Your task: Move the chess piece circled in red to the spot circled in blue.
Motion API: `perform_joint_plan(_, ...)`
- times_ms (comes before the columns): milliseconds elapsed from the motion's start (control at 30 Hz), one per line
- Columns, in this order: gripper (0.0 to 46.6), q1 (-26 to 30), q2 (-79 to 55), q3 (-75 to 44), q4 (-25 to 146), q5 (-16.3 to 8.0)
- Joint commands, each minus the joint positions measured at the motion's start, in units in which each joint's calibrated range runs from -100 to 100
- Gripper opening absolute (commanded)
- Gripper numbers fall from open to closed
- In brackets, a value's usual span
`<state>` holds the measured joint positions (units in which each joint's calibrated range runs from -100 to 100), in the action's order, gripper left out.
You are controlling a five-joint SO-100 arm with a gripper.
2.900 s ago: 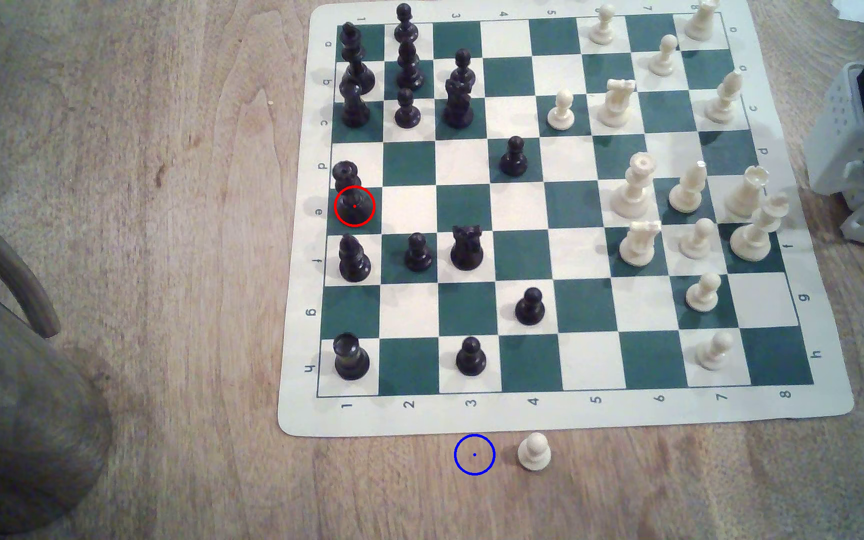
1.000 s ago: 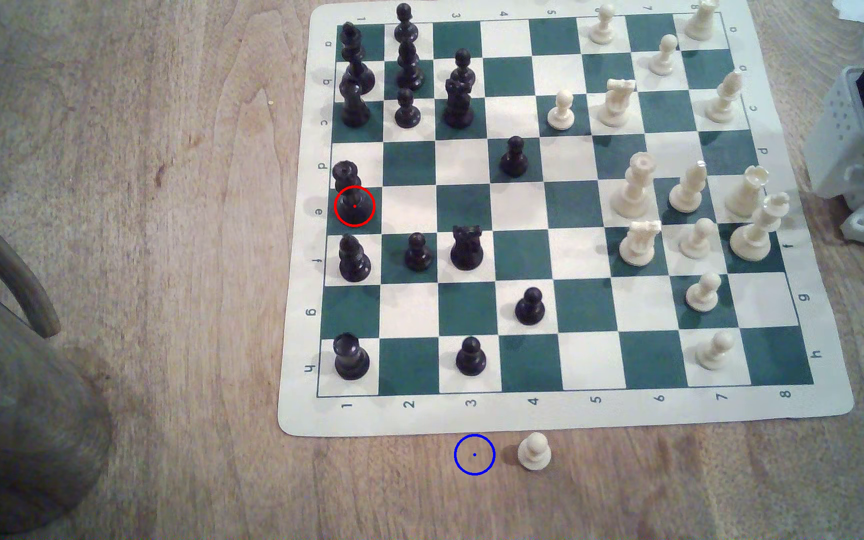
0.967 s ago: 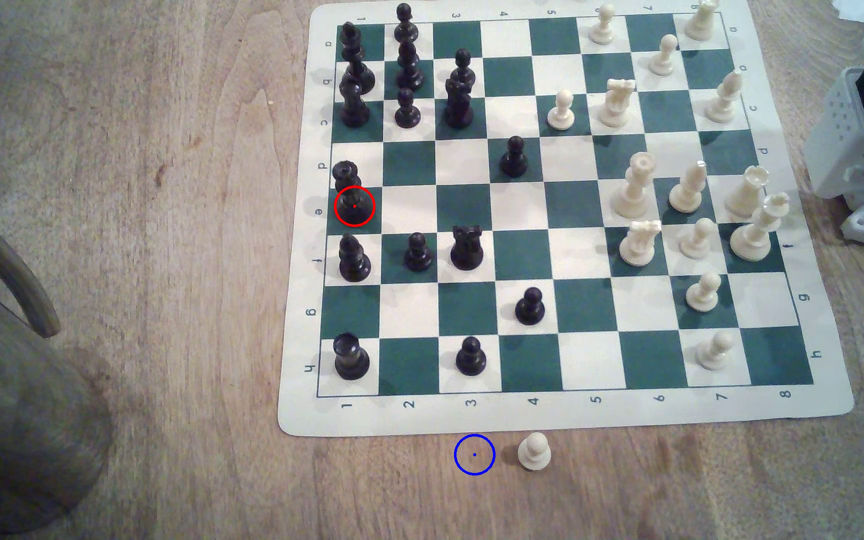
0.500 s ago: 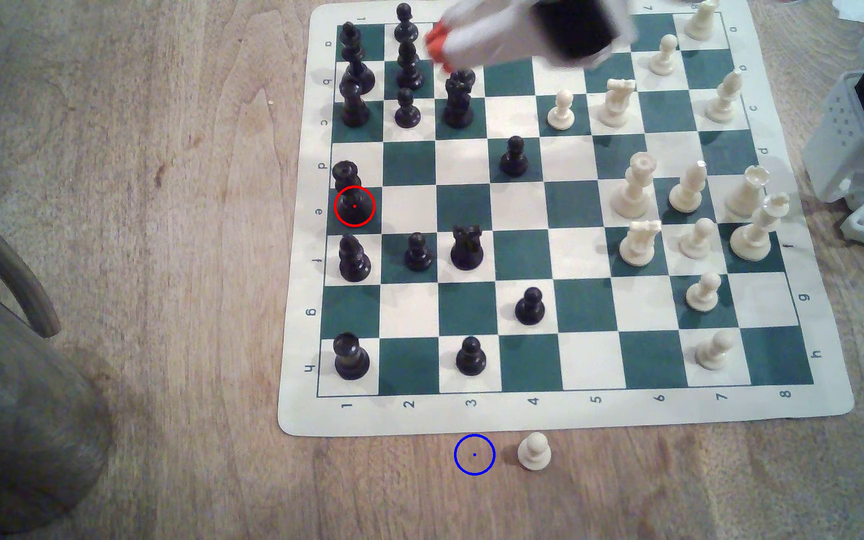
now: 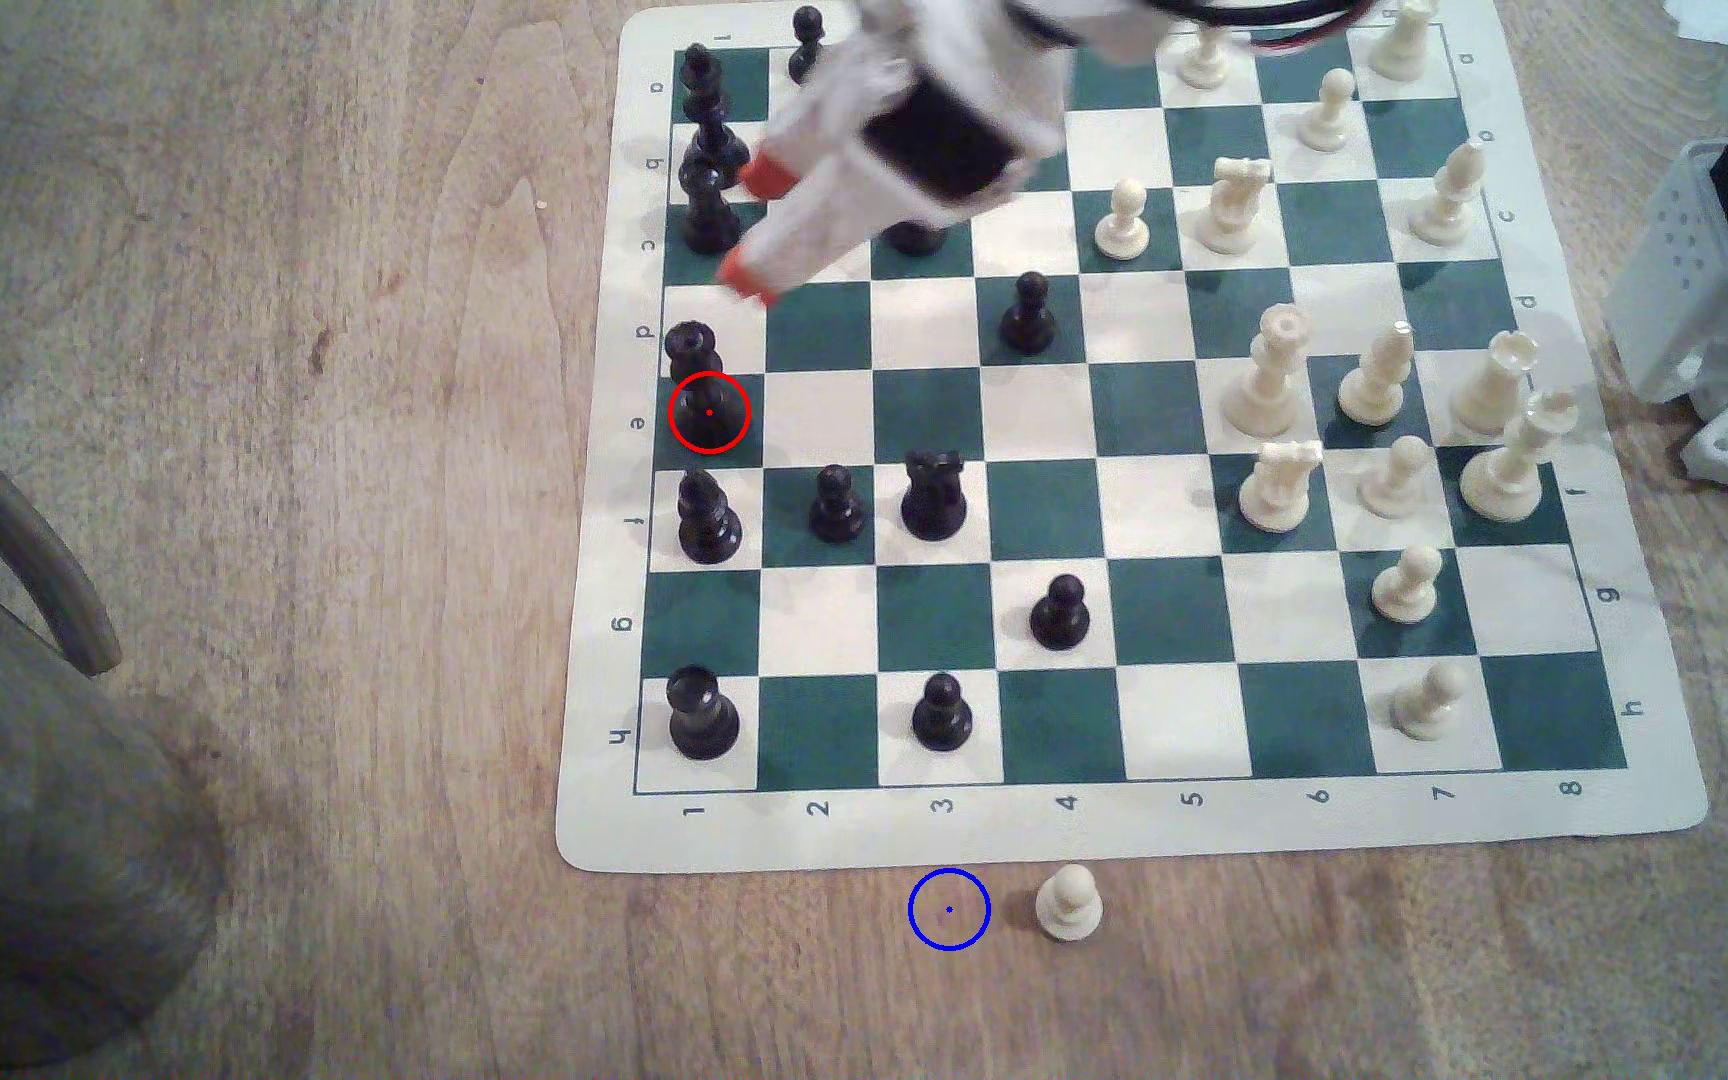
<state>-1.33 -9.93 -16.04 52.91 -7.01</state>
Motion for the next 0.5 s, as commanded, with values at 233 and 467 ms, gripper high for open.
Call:
perform_joint_plan(233, 20.9, -3.4, -12.14, -18.23, 0.16, -0.29)
perform_joint_plan(467, 21.5, -4.03, -15.71, -18.23, -0.57, -0.39)
